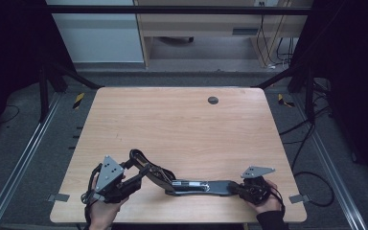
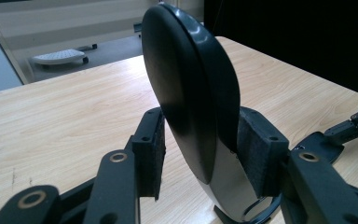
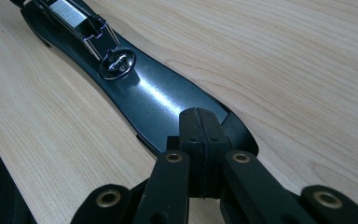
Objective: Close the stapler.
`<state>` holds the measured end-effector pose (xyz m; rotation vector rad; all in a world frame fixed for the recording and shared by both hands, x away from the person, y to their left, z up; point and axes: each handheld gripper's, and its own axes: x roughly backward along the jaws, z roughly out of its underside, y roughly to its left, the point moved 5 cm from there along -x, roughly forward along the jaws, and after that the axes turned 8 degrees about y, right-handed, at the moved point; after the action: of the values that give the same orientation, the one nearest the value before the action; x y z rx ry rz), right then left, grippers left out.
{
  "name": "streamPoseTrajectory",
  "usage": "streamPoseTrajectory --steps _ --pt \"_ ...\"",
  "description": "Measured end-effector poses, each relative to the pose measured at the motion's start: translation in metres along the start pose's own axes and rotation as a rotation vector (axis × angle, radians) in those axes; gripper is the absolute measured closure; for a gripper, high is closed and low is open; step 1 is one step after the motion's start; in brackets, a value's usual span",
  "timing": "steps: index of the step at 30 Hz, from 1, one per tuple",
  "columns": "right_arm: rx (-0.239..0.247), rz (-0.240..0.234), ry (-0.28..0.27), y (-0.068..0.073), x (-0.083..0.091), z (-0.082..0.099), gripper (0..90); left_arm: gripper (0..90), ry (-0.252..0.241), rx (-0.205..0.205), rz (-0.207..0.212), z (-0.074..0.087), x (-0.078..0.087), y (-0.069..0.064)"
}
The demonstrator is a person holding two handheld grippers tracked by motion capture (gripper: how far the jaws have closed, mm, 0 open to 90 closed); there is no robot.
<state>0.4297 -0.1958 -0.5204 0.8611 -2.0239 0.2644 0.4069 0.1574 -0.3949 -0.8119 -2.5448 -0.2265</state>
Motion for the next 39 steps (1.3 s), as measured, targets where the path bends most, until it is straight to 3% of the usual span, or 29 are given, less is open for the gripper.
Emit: streamPoseTrajectory --steps 39 --pt "0.002 -0.002 -0.003 0.0 0.0 0.0 90.0 56.1 0.002 -0.056 -0.006 -0.016 -0.01 -0.025"
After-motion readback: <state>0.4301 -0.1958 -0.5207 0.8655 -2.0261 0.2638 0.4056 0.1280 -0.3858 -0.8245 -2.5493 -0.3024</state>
